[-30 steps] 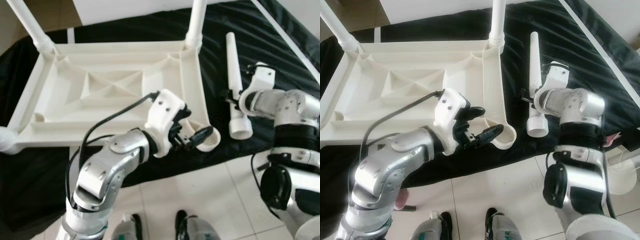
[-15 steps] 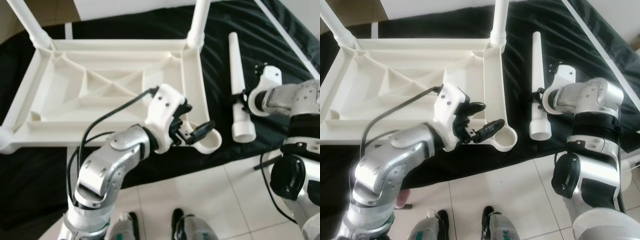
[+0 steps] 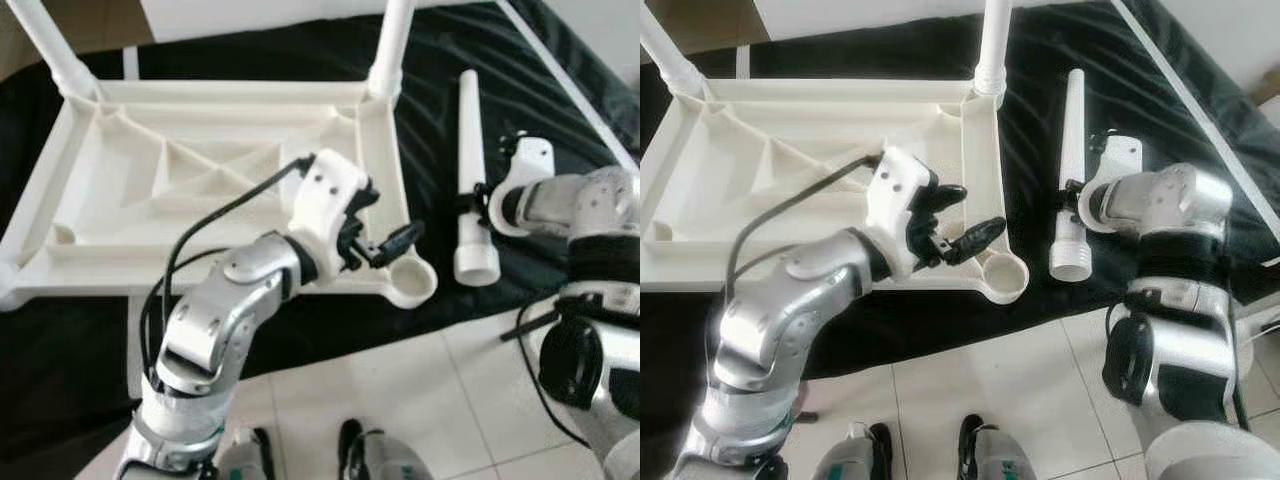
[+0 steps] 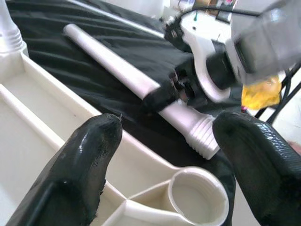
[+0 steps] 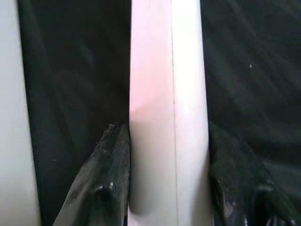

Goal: Building children table

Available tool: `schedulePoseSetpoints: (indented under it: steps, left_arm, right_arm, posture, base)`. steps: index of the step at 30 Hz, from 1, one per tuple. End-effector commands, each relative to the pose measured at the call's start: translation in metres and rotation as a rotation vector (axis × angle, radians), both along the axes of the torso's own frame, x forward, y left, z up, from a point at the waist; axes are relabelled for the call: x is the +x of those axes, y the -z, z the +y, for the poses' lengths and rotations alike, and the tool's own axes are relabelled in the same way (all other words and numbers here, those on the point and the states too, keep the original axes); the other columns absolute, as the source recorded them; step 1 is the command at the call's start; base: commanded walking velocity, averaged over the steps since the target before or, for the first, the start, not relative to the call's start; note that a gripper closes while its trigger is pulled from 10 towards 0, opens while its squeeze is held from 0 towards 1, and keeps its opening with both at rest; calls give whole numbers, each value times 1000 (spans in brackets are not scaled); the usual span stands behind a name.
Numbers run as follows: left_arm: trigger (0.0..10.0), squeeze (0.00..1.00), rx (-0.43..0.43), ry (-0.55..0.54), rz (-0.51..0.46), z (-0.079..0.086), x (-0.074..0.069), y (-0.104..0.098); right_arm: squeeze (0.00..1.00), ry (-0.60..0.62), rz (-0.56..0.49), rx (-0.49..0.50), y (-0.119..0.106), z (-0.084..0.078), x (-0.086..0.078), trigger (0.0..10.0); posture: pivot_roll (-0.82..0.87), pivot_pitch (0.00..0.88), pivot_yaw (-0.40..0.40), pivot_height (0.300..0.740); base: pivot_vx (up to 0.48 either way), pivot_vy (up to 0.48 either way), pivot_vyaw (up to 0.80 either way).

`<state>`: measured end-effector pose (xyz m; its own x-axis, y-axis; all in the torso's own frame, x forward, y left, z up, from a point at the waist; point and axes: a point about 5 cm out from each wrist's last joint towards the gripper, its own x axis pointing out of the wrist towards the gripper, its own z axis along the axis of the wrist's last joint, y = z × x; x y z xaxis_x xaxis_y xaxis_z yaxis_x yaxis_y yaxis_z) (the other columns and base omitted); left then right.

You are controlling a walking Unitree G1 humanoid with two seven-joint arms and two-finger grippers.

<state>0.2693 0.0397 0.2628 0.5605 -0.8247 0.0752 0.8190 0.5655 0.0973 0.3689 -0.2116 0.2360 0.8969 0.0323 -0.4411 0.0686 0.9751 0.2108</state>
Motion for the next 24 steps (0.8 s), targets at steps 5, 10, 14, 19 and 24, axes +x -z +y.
schedulePoseSetpoints:
  steps: [5, 10, 14, 19, 24]
  left_arm:
    - [10000, 0, -68, -86, 18, 4, 11, -2]
    - [10000, 0, -87, -99, 34, 2, 17, -3]
    - [10000, 0, -31, -167, 61, 3, 31, 4]
    - [10000, 0, 12, -262, 42, 3, 50, 5]
    - [10000, 0, 17, -273, 23, 1, 56, 5]
  right_arm:
    - [0, -28, -230, -51, -4, 10, -6, 10000]
    - [0, -3, -342, -75, -6, 13, -10, 10000]
    - [0, 63, -331, -90, 9, 14, -14, 10000]
    - [0, 49, -497, -43, 7, 20, -21, 10000]
    - [0, 34, -643, 17, -7, 28, -26, 10000]
  posture:
    - [40, 112, -53, 740]
    - [36, 91, -52, 740]
    - [33, 64, -53, 740]
    - [25, 38, -41, 740]
    - [14, 27, -32, 740]
  base:
    - [0, 0, 0]
    - [0, 0, 0]
    - [0, 0, 0]
    - [0, 0, 0]
    - [0, 0, 0]
